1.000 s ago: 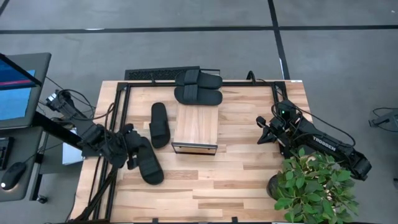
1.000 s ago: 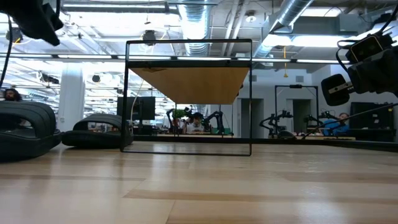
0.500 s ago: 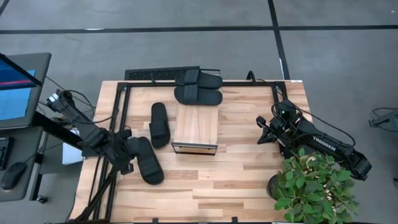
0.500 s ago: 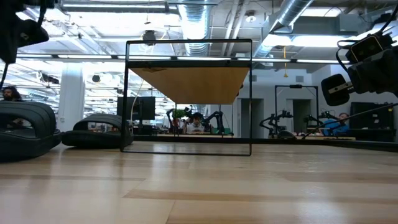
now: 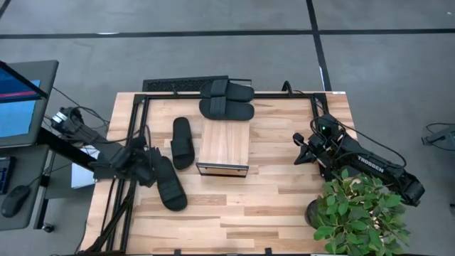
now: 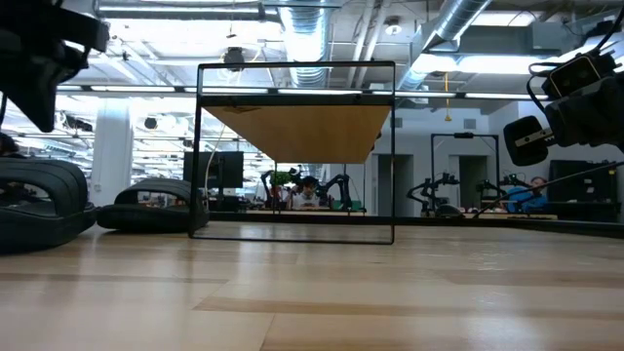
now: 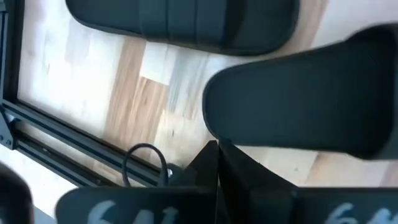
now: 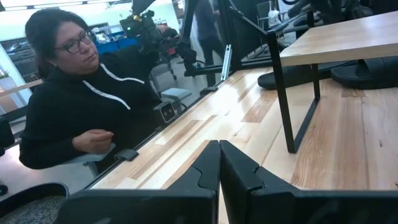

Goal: Pick and place slides into the shelf
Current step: Put the black slide on the shelf

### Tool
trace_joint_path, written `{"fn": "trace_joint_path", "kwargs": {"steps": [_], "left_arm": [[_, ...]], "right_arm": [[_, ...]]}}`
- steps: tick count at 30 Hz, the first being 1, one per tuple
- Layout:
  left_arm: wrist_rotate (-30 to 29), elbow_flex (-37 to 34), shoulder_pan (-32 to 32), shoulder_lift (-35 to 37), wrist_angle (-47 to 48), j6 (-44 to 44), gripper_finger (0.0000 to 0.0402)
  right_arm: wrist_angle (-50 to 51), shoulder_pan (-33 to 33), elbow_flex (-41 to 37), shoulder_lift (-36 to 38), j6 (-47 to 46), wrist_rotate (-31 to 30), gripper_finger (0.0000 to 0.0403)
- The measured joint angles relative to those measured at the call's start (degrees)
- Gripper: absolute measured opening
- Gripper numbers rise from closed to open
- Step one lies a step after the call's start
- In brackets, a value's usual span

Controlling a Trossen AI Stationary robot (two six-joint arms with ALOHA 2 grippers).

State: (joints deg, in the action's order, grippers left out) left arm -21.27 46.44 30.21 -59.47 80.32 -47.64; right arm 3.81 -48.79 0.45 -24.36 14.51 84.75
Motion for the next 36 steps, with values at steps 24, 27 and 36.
{"fn": "trace_joint_path", "kwargs": {"steps": [24, 27, 36], "left_arm": [[22.2, 0.0, -42.14, 14.49, -11.35, 54.93, 0.0], [24.88, 0.0, -46.99, 17.28, -11.84, 55.56, 0.0], [9.46, 0.0, -48.64, 18.49, -15.23, 58.18, 0.0]], "right_arm": [[0.0, 0.0, 0.0, 0.01, -0.01, 0.0, 0.0], [0.0, 0.01, 0.0, 0.0, -0.01, 0.0, 0.0], [0.0, 0.02, 0.0, 0.0, -0.01, 0.0, 0.0]]}}
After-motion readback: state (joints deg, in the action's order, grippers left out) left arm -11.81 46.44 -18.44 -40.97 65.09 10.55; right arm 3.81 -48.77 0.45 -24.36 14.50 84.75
